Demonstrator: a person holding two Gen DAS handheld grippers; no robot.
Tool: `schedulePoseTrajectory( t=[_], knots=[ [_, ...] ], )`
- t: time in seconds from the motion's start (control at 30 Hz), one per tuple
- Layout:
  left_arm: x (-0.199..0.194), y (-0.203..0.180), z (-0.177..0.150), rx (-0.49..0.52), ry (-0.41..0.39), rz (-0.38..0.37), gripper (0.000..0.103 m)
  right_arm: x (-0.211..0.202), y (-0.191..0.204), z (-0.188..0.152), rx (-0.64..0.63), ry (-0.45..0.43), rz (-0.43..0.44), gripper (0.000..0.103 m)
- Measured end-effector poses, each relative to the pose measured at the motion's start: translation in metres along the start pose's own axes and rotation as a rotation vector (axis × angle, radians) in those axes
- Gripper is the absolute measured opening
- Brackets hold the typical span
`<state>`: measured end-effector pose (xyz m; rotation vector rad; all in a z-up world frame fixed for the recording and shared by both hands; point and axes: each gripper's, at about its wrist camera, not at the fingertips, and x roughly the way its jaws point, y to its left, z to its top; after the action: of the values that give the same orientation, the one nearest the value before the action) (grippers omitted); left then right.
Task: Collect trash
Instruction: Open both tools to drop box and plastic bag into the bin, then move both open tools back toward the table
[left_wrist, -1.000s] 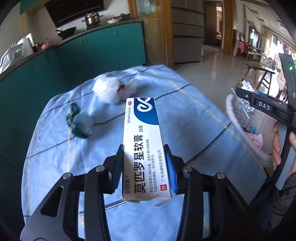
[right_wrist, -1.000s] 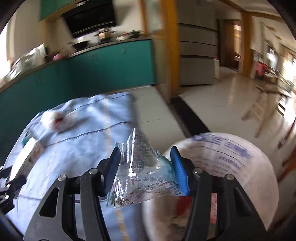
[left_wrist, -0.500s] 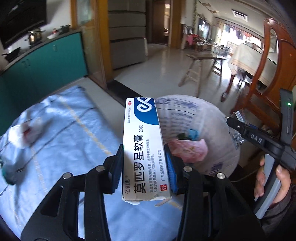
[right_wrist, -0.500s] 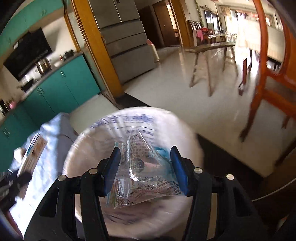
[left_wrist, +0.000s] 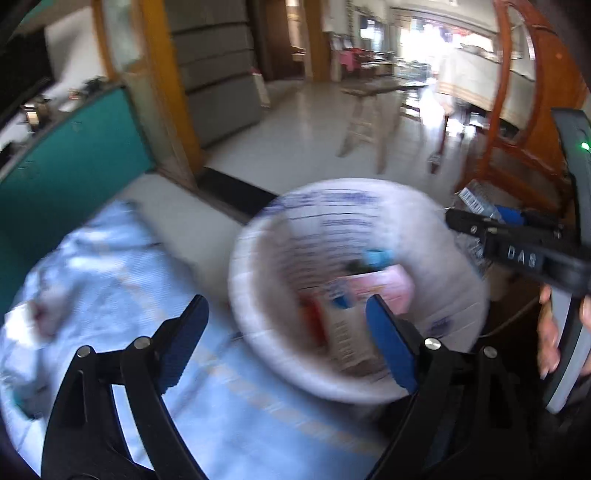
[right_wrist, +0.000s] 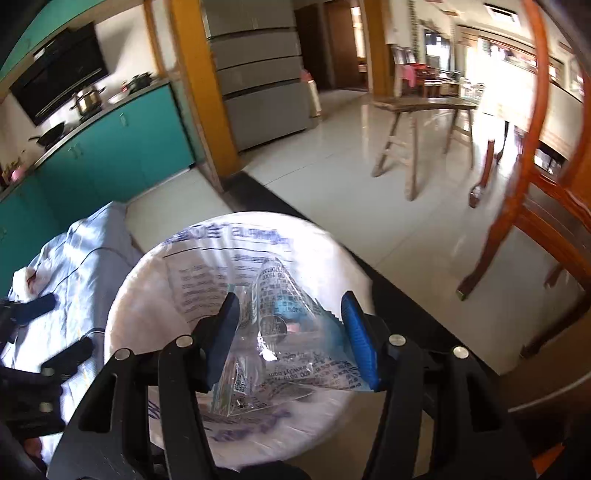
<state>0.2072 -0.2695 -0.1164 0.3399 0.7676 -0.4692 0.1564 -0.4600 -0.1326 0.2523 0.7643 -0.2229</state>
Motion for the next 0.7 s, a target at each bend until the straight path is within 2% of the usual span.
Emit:
schedulePoseTrajectory(
  t=[0.13, 0.3, 0.4, 0.57, 0.7],
  knots=[
    [-0.042, 0.062, -0.029, -0.117, -0.033, 0.130, 0.089, 0.015, 0.033, 0.005, -0.041, 0.023, 0.025, 0.062],
    [-0.091, 0.134, -0.075, -0.320, -0.064, 0.234, 0.092, 0.021, 0.061, 0.003, -0.026, 0.048, 0.035, 0.080],
    [-0.108, 0.168, -0.096, -0.401, -0.071, 0.254, 0.093, 0.015, 0.075, 0.001, -0.006, 0.039, 0.040, 0.086],
    [-0.134, 0.214, -0.142, -0.489, -0.072, 0.298, 0.094, 0.004, 0.106, -0.005, -0.037, 0.042, 0.011, 0.087],
    [-0.144, 0.238, -0.175, -0.541, -0.067, 0.304, 0.094, -0.004, 0.138, -0.011, -0.078, 0.037, 0.005, 0.088]
  ],
)
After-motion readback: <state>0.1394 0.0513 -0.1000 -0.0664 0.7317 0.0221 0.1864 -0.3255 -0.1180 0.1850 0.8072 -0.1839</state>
